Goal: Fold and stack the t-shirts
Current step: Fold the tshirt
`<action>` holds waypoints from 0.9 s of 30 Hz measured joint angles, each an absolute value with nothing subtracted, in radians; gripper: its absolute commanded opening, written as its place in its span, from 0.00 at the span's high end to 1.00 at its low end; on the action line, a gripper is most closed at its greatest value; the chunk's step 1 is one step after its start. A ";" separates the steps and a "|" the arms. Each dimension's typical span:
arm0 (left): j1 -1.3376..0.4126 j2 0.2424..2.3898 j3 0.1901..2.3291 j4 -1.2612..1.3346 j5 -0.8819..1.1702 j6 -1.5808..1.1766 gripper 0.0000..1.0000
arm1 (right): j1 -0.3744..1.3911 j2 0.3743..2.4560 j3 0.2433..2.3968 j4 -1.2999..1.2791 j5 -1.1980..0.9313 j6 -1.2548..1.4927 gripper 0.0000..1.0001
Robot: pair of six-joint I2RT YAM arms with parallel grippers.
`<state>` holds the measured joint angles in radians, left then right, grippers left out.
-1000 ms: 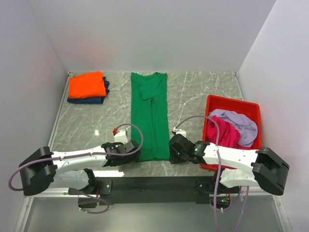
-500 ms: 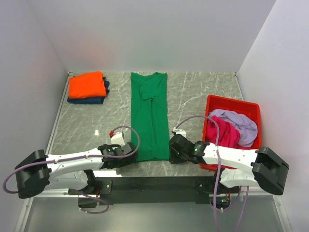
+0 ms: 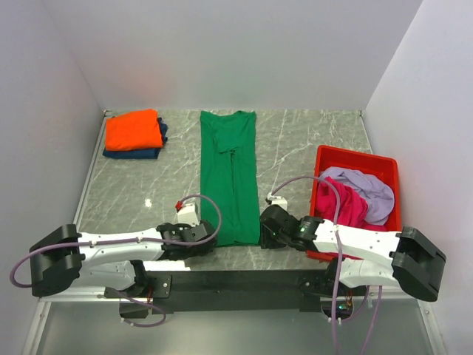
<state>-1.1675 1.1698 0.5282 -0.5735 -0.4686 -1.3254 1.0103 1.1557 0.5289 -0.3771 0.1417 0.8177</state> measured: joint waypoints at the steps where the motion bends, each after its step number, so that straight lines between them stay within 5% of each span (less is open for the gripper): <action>1: -1.172 1.172 0.529 -0.569 -0.468 -1.326 0.35 | 1.010 1.153 0.529 -0.377 0.142 0.818 0.59; 21: -1.208 1.159 0.516 -0.558 -0.467 -1.396 0.42 | 1.011 1.258 0.538 -0.322 0.145 0.820 0.59; 27: -1.208 1.151 0.513 -0.559 -0.467 -1.401 0.43 | 1.011 1.269 0.540 -0.308 0.144 0.818 0.74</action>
<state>-1.2079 1.1511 0.5129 -0.5587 -0.4671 -1.4014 1.0111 1.2690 0.5396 -0.3084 0.1444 0.8177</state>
